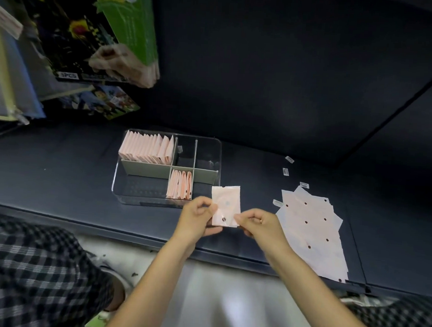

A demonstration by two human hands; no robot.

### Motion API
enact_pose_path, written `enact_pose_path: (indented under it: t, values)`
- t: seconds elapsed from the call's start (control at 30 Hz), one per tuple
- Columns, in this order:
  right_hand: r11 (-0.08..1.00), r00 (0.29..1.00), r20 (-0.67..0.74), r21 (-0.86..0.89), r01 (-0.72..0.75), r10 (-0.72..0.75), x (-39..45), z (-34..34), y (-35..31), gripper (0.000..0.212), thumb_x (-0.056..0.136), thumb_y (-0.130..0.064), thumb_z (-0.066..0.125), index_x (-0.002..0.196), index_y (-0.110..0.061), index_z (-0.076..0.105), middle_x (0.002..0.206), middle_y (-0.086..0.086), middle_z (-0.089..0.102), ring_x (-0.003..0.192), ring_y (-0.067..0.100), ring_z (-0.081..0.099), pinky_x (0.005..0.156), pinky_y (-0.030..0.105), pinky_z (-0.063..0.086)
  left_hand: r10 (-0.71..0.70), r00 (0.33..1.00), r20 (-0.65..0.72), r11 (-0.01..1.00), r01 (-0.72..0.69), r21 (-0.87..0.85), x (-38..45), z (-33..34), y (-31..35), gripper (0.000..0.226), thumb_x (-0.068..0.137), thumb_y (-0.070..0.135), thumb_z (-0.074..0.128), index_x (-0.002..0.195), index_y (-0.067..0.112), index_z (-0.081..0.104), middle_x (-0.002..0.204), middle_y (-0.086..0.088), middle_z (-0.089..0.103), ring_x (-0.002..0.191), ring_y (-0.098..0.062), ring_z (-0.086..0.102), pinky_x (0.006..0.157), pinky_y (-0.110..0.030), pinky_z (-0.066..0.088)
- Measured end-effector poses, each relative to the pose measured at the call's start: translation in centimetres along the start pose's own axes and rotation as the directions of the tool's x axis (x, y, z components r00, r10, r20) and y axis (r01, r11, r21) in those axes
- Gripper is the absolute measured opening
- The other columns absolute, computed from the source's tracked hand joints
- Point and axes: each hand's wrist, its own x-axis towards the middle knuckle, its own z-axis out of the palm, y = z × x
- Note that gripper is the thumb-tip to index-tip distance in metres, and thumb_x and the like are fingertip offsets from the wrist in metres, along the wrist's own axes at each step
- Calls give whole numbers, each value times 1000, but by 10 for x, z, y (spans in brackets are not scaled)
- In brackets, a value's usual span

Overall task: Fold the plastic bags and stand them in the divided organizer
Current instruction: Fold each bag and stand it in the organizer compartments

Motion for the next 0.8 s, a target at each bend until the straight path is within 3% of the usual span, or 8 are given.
enact_pose_path:
  t: [0.23, 0.3, 0.37, 0.43, 0.53, 0.67, 0.8]
  values:
    - [993, 993, -114, -116, -22, 9, 36, 22, -4, 10, 79, -17, 73, 69, -16, 69, 61, 1, 67, 53, 6, 57, 62, 23, 44, -19, 999, 33, 998, 21, -53, 23, -20, 2, 23, 81, -12, 64, 92, 8, 59, 63, 1, 68, 70, -11, 69, 62, -21, 56]
    - [988, 993, -120, -152, -20, 2, 48, 31, -8, 14, 79, -17, 73, 66, -18, 68, 62, 0, 68, 53, 6, 58, 63, 23, 45, 4, 999, -36, 999, -5, -37, 31, -25, 3, 24, 80, -12, 64, 93, 6, 59, 56, 3, 64, 65, -9, 67, 62, -23, 57]
    - [971, 988, -150, -239, -4, -33, 58, 41, -12, 18, 79, -18, 71, 62, -23, 66, 62, -5, 67, 57, 7, 61, 64, 23, 46, 82, 980, -181, 994, -67, 89, 39, -29, 3, 25, 78, -11, 65, 96, 6, 59, 64, -2, 65, 63, -14, 64, 64, -23, 57]
    - [924, 978, -190, -383, 5, -84, 67, 51, -17, 20, 80, -21, 68, 61, -26, 64, 65, -9, 67, 67, 11, 63, 64, 23, 46, 275, 912, -304, 901, -135, 412, 44, -34, 0, 22, 80, -2, 66, 96, 12, 61, 82, -2, 67, 75, -19, 62, 70, -21, 51]
    - [805, 964, -222, -593, -13, -148, 77, 66, -24, 17, 83, -23, 59, 66, -25, 60, 78, -3, 70, 78, 22, 63, 63, 25, 45, 501, 824, -265, 622, -130, 773, 48, -40, -10, 25, 87, 15, 62, 111, 20, 64, 113, 4, 62, 104, -22, 50, 85, -31, 39]
    - [666, 953, -194, -746, 10, -232, 86, 87, -26, 13, 85, -21, 52, 76, -22, 62, 84, 1, 69, 81, 28, 63, 63, 29, 45, 484, 847, -220, 526, -81, 847, 54, -46, -26, 27, 92, 25, 56, 119, 23, 61, 128, 6, 53, 120, -17, 39, 96, -30, 27]
    - [547, 957, -140, -837, 24, -256, 93, 106, -18, 15, 86, -18, 49, 85, -17, 64, 88, 5, 69, 84, 31, 63, 63, 31, 45, 499, 842, -203, 535, -115, 837, 58, -48, -30, 28, 92, 24, 55, 120, 23, 60, 128, 6, 53, 120, -17, 39, 96, -29, 25]
